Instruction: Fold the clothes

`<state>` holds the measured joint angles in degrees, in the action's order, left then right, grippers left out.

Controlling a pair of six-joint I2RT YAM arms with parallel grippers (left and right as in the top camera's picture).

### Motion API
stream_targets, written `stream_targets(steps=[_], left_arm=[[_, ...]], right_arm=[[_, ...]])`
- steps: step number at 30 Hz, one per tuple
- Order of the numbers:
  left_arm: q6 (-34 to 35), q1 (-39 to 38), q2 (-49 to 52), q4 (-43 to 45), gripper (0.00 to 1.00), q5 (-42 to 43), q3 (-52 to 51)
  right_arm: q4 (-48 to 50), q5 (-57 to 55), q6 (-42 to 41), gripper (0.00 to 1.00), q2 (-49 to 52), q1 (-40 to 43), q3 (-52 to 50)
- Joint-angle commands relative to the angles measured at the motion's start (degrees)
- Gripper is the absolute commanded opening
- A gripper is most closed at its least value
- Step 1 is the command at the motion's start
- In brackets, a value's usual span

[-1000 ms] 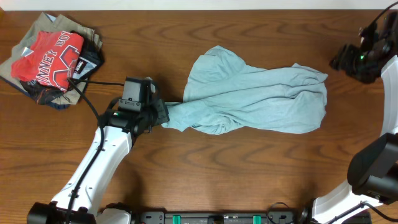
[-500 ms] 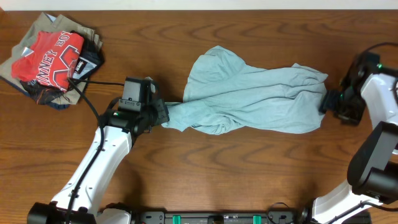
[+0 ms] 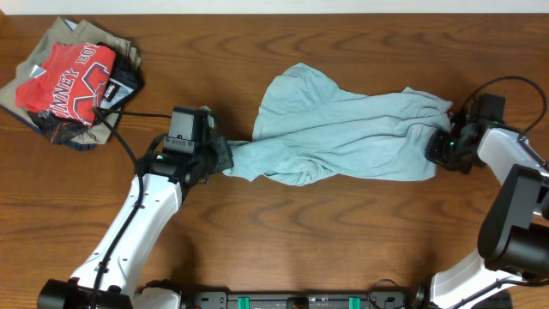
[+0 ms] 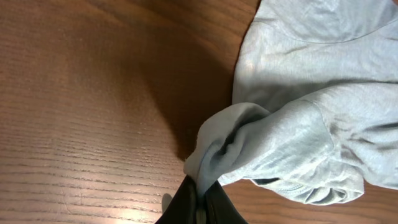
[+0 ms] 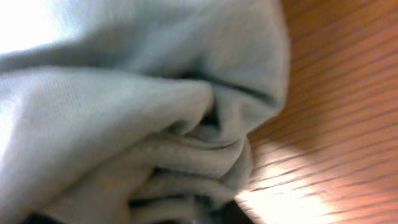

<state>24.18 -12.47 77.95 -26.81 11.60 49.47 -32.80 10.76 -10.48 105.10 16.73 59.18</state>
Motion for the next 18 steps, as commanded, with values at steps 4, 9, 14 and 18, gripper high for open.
stream_targets(steps=[4, 9, 14, 18], left_arm=[[-0.1, 0.2, -0.2, 0.0, 0.06, -0.7, 0.6], [-0.1, 0.2, -0.2, 0.0, 0.06, -0.7, 0.6], [-0.1, 0.2, -0.2, 0.0, 0.06, -0.7, 0.6], [-0.1, 0.2, -0.2, 0.0, 0.06, -0.7, 0.6]], right_arm=[[-13.1, -7.9, -3.0, 0.01, 0.9, 0.4, 5.5], [-31.2, -24.3, -4.3, 0.04, 0.9, 3.4, 21.4], [-37.2, -27.2, -5.6, 0.44, 0.9, 5.2, 29.1], [-37.5, -24.3, -5.6, 0.49, 1.0, 5.0, 28.4]])
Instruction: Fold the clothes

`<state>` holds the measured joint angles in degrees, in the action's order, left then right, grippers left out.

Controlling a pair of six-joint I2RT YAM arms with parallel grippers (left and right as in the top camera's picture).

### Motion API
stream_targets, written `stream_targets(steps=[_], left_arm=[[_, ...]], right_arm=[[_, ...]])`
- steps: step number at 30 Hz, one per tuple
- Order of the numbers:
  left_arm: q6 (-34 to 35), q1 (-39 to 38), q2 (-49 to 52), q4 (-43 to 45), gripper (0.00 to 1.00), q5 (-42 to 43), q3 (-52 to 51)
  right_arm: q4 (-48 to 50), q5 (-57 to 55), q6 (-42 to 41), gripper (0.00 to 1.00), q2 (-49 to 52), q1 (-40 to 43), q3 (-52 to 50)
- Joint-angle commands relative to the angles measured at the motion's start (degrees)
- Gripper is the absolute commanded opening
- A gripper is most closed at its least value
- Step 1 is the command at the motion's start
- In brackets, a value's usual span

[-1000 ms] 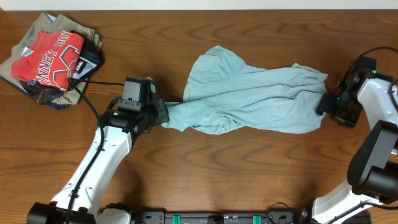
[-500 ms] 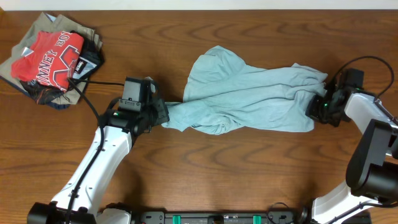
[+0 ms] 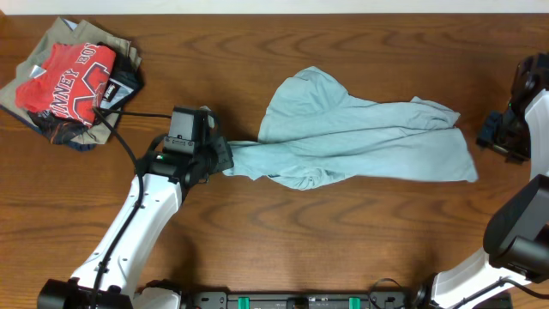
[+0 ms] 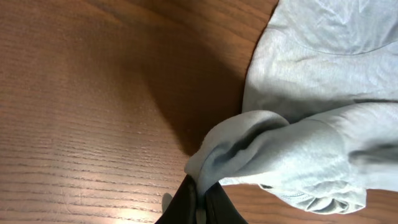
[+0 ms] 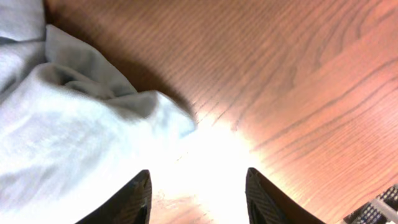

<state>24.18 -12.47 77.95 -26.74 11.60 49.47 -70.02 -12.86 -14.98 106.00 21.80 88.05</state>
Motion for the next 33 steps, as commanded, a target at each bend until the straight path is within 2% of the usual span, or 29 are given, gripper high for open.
stream_targets(steps=[1, 10, 17, 23, 26, 31, 33], left_arm=[[-0.1, 0.2, -0.2, -0.1, 0.06, -0.7, 0.6], [-0.1, 0.2, -0.2, 0.1, 0.06, -0.7, 0.6], [-0.1, 0.2, -0.2, 0.3, 0.06, -0.7, 0.6], [-0.1, 0.2, -0.2, 0.3, 0.06, -0.7, 0.6], [-0.1, 0.2, -0.2, 0.3, 0.06, -0.7, 0.6], [-0.1, 0.2, -0.2, 0.3, 0.06, -0.7, 0.6], [-0.1, 0.2, -0.2, 0.3, 0.06, -0.7, 0.6]], right_arm=[[-0.3, -0.1, -1.1, 0.51, 0.1, -0.1, -0.9], [-0.1, 0.4, -2.4, 0.68, 0.1, 0.0, -6.1], [9.4, -0.7, -6.8, 0.65, 0.1, 1.2, -15.7], [16.0, -1.9, -7.3, 0.65, 0.1, 4.5, -20.7], [20.2, 2.6, -6.0, 0.66, 0.1, 6.3, -21.2], [25.7, 18.4, 1.0, 0.65, 0.1, 6.7, -22.4], [25.9, 19.8, 0.9, 0.64, 0.1, 6.4, -23.0]])
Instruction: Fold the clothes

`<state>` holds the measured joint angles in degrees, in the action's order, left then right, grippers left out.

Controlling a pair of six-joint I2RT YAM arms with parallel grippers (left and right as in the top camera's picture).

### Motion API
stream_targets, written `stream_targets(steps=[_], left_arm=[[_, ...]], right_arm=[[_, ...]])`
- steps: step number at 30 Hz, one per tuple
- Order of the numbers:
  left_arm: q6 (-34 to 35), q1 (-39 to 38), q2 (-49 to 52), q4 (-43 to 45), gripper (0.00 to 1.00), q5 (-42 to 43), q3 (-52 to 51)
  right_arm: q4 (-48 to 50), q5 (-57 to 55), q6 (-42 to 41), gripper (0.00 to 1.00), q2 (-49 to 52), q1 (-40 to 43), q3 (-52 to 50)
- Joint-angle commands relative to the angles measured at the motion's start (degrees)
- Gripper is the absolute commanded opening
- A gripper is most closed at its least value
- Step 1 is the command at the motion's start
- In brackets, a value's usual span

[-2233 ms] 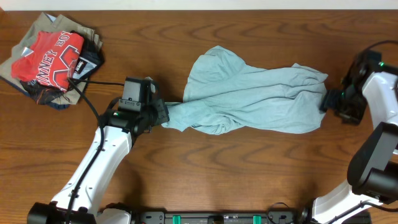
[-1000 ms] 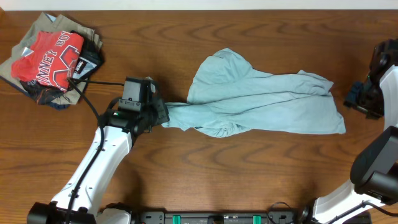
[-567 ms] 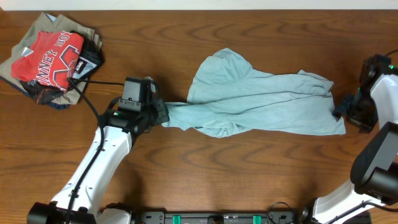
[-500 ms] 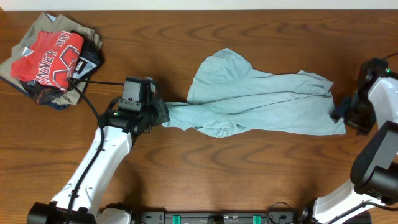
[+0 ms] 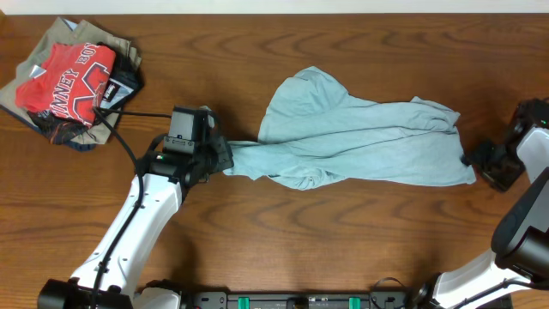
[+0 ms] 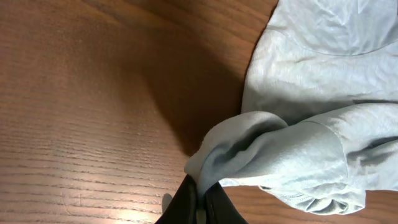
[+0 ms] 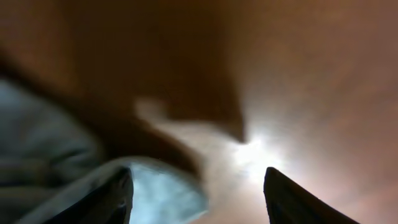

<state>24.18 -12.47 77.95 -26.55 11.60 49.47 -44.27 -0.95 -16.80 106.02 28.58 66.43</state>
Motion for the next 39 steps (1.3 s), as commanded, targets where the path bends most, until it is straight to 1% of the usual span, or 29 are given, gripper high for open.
stream_targets(steps=[1, 4, 7, 8, 10, 11, 12, 13, 18, 23, 27, 29, 35, 39], left_arm=[[-0.1, 0.2, -0.2, 0.1, 0.06, -0.7, 0.6], [-0.1, 0.2, -0.2, 0.1, 0.06, -0.7, 0.6], [-0.1, 0.2, -0.2, 0.1, 0.06, -0.7, 0.6], [-0.1, 0.2, -0.2, 0.1, 0.06, -0.7, 0.6], [-0.1, 0.2, -0.2, 0.1, 0.06, -0.7, 0.6], [-0.1, 0.2, -0.2, 0.1, 0.06, -0.7, 0.6], [-0.1, 0.2, -0.2, 0.1, 0.06, -0.7, 0.6], [-0.1, 0.2, -0.2, 0.1, 0.06, -0.7, 0.6], [-0.1, 0.2, -0.2, 0.1, 0.06, -0.7, 0.6], [-0.1, 0.2, -0.2, 1.2, 0.06, -0.7, 0.7], [-0.4, 0.2, -1.0, 4.5, 0.06, -0.7, 2.3], [-1.7, 0.2, -1.7, 5.8, 0.06, -0.7, 4.4], [-2.1, 0.2, -2.5, 8.5, 0.06, -0.7, 12.7], [-1.6, 0.3, -2.5, 12.0, 0.06, 2.6, 17.4]], right_arm=[[0.2, 7.8, 2.8, 0.64, 0.1, -0.5, -1.8], [0.3, 7.7, 4.0, 0.61, 0.1, -0.5, -3.5], [1.2, 6.8, 4.0, 0.55, 0.1, -0.5, -5.3], [1.7, 6.8, 4.0, 0.51, 0.1, -0.5, -5.9], [2.8, 6.8, 4.0, 0.34, 0.1, -0.5, -6.8], [2.9, 6.8, 4.0, 0.17, 0.1, -0.5, -6.8], [3.0, 6.7, 4.0, 0.08, 0.1, -0.5, -6.8], [3.0, 6.4, 4.0, 0.01, 0.1, -0.4, -6.8], [1.5, 3.2, 4.0, 0.01, 0.0, 0.0, -4.9], [-3.2, 1.7, 4.0, 0.01, -0.7, 0.5, 1.5], [-9.7, 1.9, 4.6, 0.01, -0.8, 0.5, 10.5], [-13.0, 2.7, 6.1, 0.01, -0.8, 0.5, 15.3], [-21.0, 11.3, 11.9, 0.01, -0.8, 0.5, 29.6], [-23.7, 11.9, 12.2, 0.01, -0.8, 0.5, 36.1]])
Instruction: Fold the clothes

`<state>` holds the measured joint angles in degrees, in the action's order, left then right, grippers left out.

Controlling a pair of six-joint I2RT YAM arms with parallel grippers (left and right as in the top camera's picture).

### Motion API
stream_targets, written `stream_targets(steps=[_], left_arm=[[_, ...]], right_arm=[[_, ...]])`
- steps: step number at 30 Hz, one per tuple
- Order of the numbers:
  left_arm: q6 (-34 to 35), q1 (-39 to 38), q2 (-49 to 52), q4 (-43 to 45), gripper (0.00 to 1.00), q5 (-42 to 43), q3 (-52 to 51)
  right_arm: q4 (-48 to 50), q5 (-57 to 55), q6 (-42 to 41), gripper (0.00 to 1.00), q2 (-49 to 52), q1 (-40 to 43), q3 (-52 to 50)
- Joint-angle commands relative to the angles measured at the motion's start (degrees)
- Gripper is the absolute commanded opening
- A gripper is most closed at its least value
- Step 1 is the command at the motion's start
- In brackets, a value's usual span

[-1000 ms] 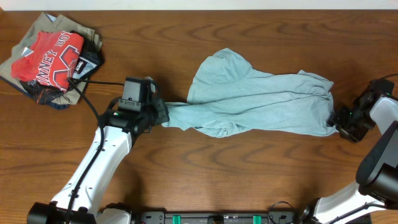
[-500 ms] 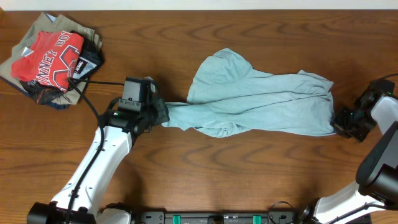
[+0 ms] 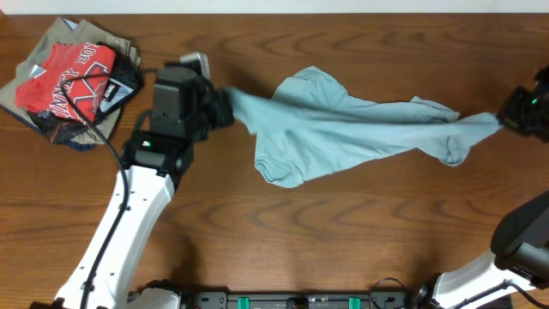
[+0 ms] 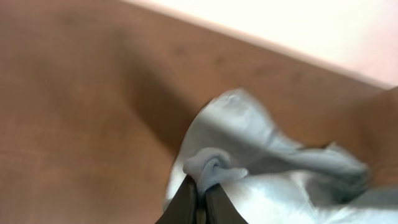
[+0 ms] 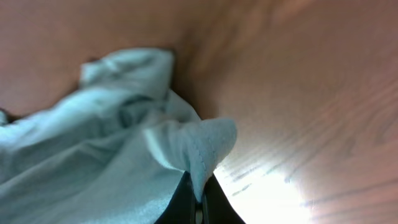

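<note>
A light blue shirt (image 3: 343,129) is stretched across the middle of the table between my two grippers. Its left end is pinched in my left gripper (image 3: 221,105), which is shut on a bunched corner (image 4: 211,167) and raised toward the back of the table. At the far right edge my right gripper (image 3: 508,118) is shut on the shirt's other end (image 5: 199,149). The middle of the shirt sags onto the wood, with a rounded fold (image 3: 279,167) hanging toward the front.
A pile of other clothes (image 3: 73,81), with a red printed shirt on top, lies at the back left corner. A black cable (image 3: 111,112) runs from it to the left arm. Bare wooden table (image 3: 343,232) lies in front of the shirt.
My left gripper has moved up and toward the back of the table with its shirt end. My right gripper, then open beside the shirt's right corner, is now shut on it and raised.
Both grippers first held the bunched shirt at its ends. Then the right one had let go and stood open, off to the right, with the shirt lying longer. It then sat by the right corner. Now both hold the shirt stretched and lifted.
</note>
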<state>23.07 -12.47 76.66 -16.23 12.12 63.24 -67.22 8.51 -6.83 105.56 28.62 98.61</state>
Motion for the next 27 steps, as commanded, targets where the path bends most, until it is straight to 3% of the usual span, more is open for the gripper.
stream_targets(steps=[1, 6, 10, 18, 27], left_arm=[[0.2, 0.2, -1.2, 3.3, 0.06, 3.1, 4.6], [7.2, 0.2, -1.1, 10.2, 0.06, 12.6, 6.1], [10.5, -2.4, 0.0, 7.4, 0.06, 19.1, 5.9], [9.0, -11.2, 6.8, -3.1, 0.06, 19.4, 5.4], [7.2, -13.6, 15.8, -9.4, 0.06, 19.4, 5.4]], right_arm=[[-0.7, 2.4, 2.2, 0.01, -0.3, 0.5, 4.9], [-1.4, -2.1, 2.2, 0.01, -0.3, 0.5, 6.3], [-3.0, -8.4, 0.9, 0.01, -0.3, 0.5, 6.3], [-3.2, -8.7, 0.9, 0.01, -0.3, 0.5, 6.3], [-3.1, -8.8, 0.9, 0.01, -0.3, 0.5, 6.3]])
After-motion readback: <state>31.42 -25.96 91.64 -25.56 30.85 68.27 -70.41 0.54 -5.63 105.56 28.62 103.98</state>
